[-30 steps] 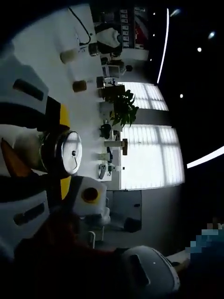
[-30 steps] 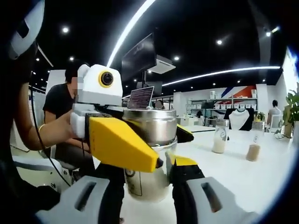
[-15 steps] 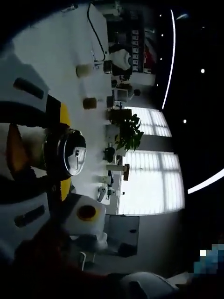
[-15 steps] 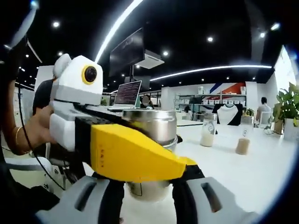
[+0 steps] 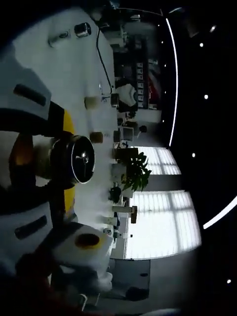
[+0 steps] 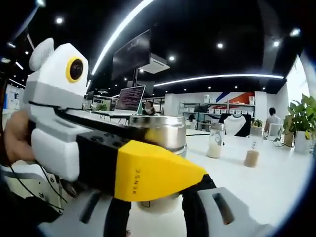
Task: Rotate the seasoning bottle until the label or dispensing opening points toward the visible target arrow and the bottle remains upright within the marked orientation range
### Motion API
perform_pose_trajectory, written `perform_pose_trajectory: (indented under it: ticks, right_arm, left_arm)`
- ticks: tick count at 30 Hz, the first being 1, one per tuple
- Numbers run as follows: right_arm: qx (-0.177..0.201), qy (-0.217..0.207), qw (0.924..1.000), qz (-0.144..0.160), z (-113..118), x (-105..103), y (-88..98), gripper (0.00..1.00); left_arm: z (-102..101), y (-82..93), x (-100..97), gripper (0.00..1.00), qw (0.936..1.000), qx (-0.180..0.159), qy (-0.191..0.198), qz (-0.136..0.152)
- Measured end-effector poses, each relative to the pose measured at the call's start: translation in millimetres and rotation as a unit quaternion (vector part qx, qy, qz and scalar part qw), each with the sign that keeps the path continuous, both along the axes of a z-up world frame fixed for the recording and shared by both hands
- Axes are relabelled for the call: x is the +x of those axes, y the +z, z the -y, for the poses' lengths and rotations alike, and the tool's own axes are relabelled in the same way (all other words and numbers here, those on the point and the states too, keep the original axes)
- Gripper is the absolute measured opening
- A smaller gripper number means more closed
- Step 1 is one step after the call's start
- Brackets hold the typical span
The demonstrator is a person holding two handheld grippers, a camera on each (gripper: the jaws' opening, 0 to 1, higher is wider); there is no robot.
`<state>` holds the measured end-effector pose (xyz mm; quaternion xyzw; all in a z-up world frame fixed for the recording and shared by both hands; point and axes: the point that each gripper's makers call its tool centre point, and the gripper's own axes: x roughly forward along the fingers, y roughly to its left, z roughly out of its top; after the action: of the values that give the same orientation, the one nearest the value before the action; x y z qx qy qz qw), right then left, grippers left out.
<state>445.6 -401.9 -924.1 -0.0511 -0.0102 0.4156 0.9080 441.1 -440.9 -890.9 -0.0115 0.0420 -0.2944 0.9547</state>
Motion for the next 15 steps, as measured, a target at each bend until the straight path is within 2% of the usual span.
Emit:
perform_pose_trajectory:
  ticks: [7, 15]
  right_arm:
    - [0.002, -0.004, 1.0, 0.005, -2.2, -4.0, 1.3, 0.36]
    - [-0.002, -0.005, 0.9999, 0.009, -2.0, -3.7, 2.2, 0.36]
  left_arm:
    - [-3.8, 1.4, -1.5, 0.39, 0.9993, -0.005, 0.036, 0.008]
    - [-4.7, 3.5, -0.2, 0.38, 0.9993, -0.014, 0.032, 0.015]
